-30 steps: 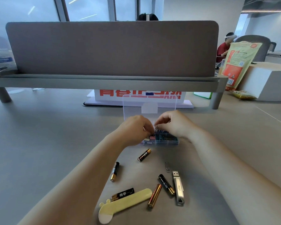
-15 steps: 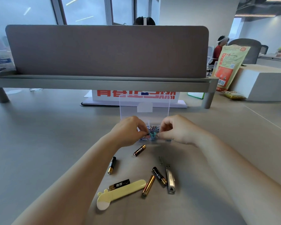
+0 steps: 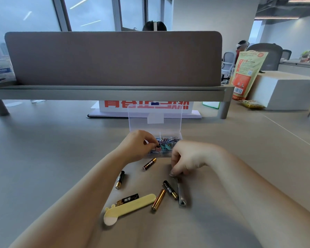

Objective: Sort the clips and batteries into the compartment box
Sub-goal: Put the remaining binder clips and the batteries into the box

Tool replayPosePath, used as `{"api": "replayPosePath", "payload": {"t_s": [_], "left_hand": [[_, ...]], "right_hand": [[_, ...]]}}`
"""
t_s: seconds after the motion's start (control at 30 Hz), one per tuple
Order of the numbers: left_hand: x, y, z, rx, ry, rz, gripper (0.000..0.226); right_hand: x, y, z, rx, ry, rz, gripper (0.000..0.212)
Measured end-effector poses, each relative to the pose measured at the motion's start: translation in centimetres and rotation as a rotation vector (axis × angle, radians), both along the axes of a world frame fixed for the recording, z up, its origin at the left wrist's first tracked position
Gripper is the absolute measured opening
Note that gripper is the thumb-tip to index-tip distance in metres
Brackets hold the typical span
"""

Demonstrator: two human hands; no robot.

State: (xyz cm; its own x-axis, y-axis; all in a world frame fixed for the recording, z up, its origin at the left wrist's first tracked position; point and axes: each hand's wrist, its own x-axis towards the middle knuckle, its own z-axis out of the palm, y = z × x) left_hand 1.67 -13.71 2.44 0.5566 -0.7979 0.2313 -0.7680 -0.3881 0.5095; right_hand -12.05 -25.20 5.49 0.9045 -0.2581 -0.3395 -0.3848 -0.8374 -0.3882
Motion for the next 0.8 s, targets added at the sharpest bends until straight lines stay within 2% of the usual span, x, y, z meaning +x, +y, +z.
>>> {"api": "replayPosePath", "payload": {"t_s": [0.13, 0.4, 0.6, 0.7, 0.8], "left_hand": [[0.15, -0.05, 0.06, -0.012, 0.007, -0.018, 0.016], [0.30, -0.37, -0.38, 0.012, -0.032, -0.010, 0.016], [0.36, -0.07, 0.07, 0.064, -0.017, -0.030, 0.024], [0.48, 0.15, 0.21, 0.114, -0.067, -0.063, 0.022], [0.44, 0.17, 0.23, 0.097, -0.107, -0.042, 0.018]], "right_hand": [[0.20, -0.27, -0.11, 0.019, -0.007, 0.014, 0.006], [0.65, -0.37, -0.49, -0.054, -0.005, 0.090, 0.013], [0.55, -0.42, -0.65, -0.034, -0.010, 0.078, 0.015], [0.53, -0.38, -0.66, -0.022, -0.014, 0.078, 0.010], [0.45, -0.35, -0.68, -0.006, -0.021, 0.063, 0.015]]}}
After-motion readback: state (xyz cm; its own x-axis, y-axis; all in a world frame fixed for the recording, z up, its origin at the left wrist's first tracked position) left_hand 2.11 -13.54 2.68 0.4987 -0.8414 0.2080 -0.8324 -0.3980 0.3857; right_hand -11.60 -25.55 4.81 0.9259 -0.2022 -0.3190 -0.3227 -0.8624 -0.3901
